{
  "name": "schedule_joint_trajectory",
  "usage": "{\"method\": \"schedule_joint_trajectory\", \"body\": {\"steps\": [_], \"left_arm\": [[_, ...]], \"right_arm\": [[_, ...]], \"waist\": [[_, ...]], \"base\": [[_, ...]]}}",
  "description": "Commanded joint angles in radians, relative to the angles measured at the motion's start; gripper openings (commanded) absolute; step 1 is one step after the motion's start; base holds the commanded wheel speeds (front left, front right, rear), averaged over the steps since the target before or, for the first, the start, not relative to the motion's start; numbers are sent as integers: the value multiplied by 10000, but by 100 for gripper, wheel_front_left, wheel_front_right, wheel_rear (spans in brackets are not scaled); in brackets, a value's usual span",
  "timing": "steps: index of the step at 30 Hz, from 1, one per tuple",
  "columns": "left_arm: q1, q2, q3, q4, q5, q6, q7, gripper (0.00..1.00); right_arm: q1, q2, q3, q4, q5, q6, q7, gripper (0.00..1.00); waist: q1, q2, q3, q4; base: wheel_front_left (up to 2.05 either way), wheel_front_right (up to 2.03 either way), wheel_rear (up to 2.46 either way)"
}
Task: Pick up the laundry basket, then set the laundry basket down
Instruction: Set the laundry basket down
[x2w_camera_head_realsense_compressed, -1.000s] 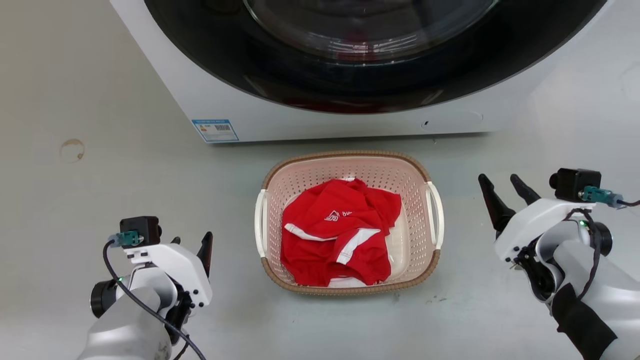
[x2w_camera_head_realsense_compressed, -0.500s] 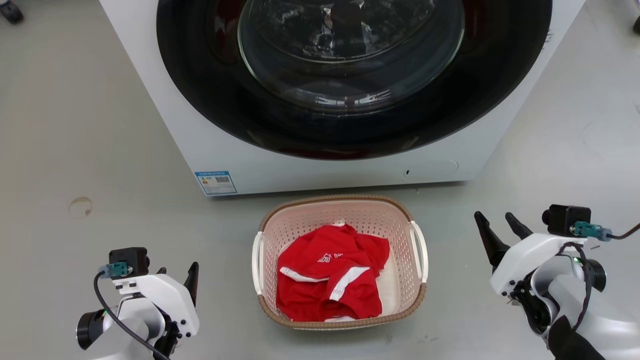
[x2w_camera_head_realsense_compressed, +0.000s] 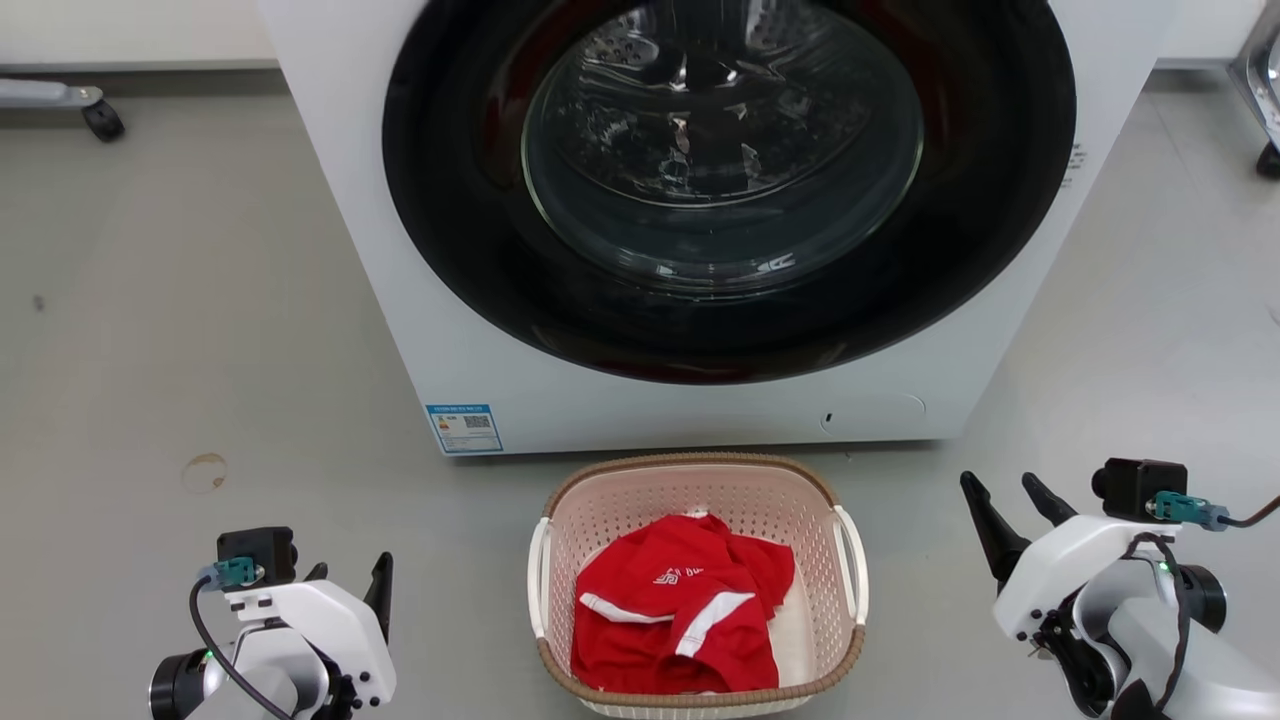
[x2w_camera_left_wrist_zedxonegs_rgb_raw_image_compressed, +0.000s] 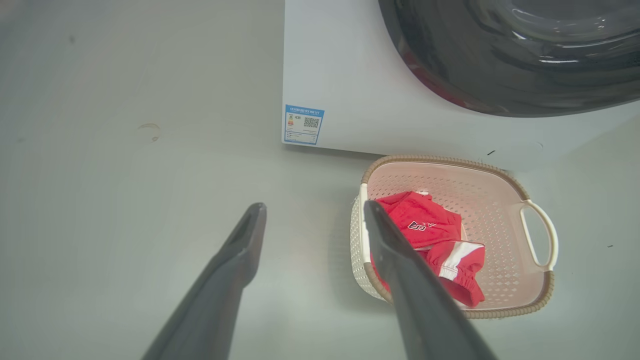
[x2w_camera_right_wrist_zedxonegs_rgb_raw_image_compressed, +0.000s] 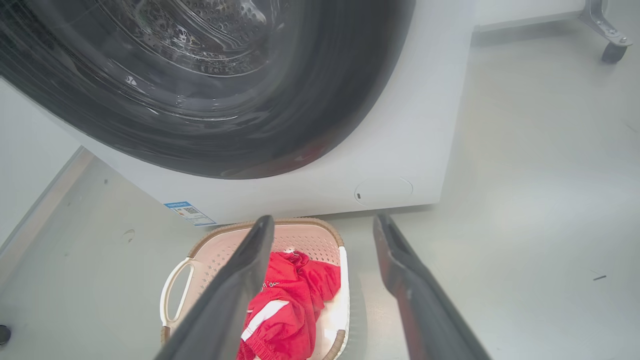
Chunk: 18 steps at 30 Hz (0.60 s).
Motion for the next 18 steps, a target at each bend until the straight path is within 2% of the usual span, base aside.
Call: {"method": "schedule_joint_trajectory", "body": {"steps": [1,8,18], "left_arm": [[-86,288,228,-49,15,21,-61,100],[-123,421,338,-111,-28,3,-72,100],[-162,830,610,-536,2,178,-136,100]], "right_arm": [[81,-159,106,-60,-79,-29,-66,100],[-147,-272,145,254,-255,-29,-66,100],[-297,-487,-495,-279,-857,-29,-67,100]], "waist": [[1,0,-138,102],[1,0,-487,210],[1,0,-880,59]], "base": [[0,0,0],[0,0,0],[0,0,0]]}}
